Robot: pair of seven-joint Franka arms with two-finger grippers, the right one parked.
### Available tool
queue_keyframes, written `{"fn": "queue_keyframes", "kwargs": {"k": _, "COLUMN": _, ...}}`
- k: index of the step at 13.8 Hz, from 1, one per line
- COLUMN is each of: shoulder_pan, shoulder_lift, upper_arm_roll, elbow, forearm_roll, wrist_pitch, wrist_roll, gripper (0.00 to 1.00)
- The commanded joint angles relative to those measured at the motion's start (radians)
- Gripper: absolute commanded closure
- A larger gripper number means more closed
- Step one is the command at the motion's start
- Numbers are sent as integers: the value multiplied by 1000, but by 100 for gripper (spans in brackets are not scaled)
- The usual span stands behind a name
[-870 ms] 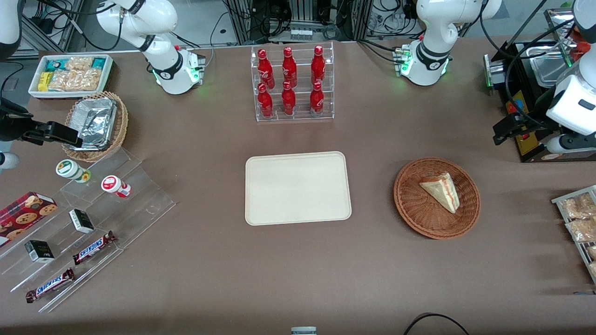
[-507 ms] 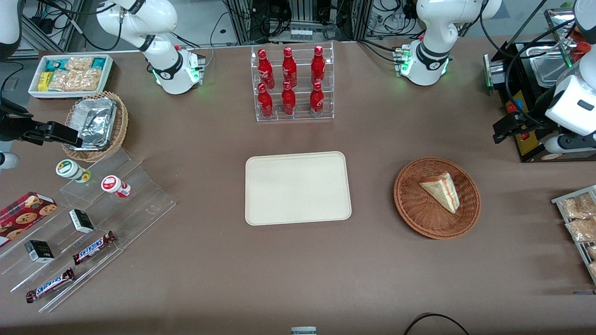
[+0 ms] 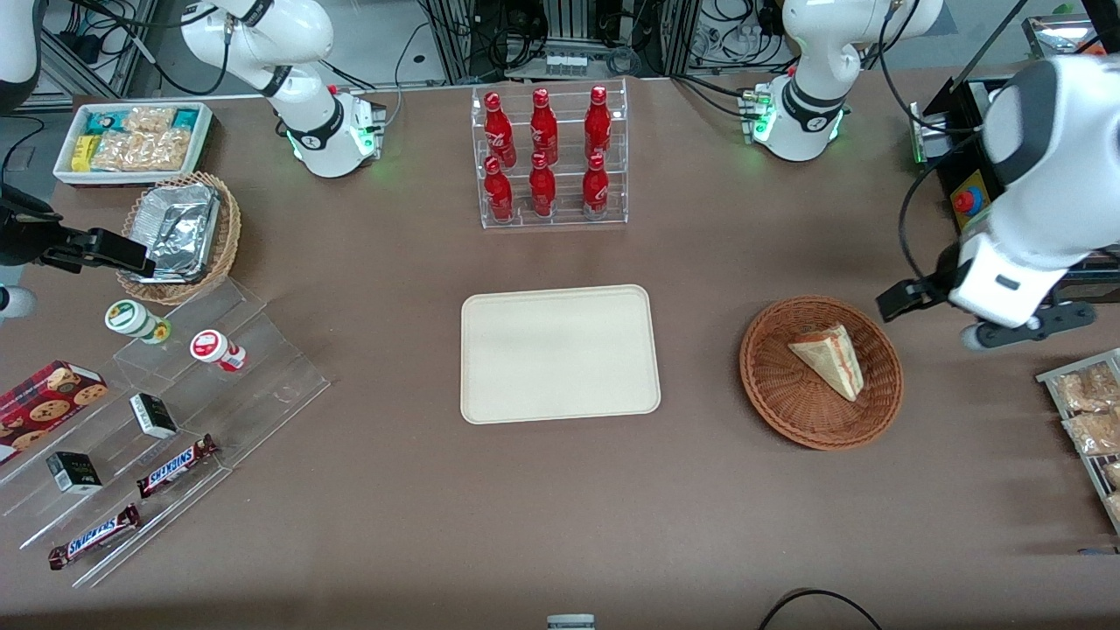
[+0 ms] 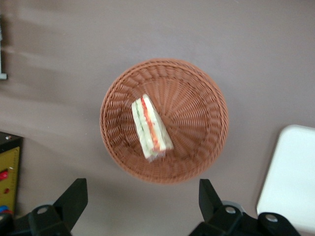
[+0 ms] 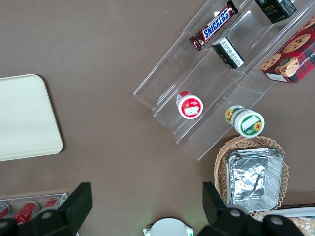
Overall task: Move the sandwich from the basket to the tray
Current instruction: 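Lower the open left gripper over the wrapped sandwich in the basket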
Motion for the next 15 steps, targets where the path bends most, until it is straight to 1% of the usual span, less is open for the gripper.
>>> {"fn": "queue_keyframes", "kwargs": {"k": 1, "shoulder_pan": -5, "shoulder_lift": -17, "upper_arm_roll": -36, "elbow": -126, "forearm_roll": 78, "wrist_pitch": 121, "wrist_roll": -178, "gripper": 0}}
{"fn": "queue_keyframes", "kwargs": {"k": 3, "shoulder_pan": -5, "shoulder_lift": -31, "upper_arm_roll": -36, "elbow": -223, "forearm_roll": 79, "wrist_pitch": 248, "wrist_roll": -259, "gripper": 0}}
{"fn": "queue_keyframes", "kwargs": {"k": 6, "shoulder_pan": 4, "shoulder_lift": -57, "upper_arm_roll": -31, "elbow": -348, "forearm_roll": 79, "wrist_pitch": 388, "wrist_roll": -364, "gripper": 0}}
{"fn": "queue_keyframes", "kwargs": {"k": 7, "shoulder_pan": 7, "shoulder_lift": -63, "upper_arm_roll": -27, "elbow": -379, "forearm_roll": 74, "wrist_pitch": 444, "wrist_roll": -412, "gripper": 0}}
{"fn": "queue_keyframes", "kwargs": {"k": 9, "shoulder_pan": 14, "shoulder_lift": -37, "upper_arm_roll": -27, "elbow": -393, "forearm_roll": 73, "wrist_pitch": 485, "wrist_roll": -489, "gripper": 0}}
{"fn": "queue_keyframes", "kwargs": {"k": 11, "shoulder_pan": 26, "shoulder_lift": -28, "upper_arm_roll": -25, "elbow": -412, "forearm_roll": 65, "wrist_pitch": 506, "wrist_roll": -497, "gripper": 0}}
{"fn": "queue_keyframes", "kwargs": {"k": 15, "shoulder_pan": 50, "shoulder_lift": -25, "upper_arm_roll": -25, "elbow": -507, "forearm_roll": 37, "wrist_pitch": 630, "wrist_roll": -497, "gripper": 0}}
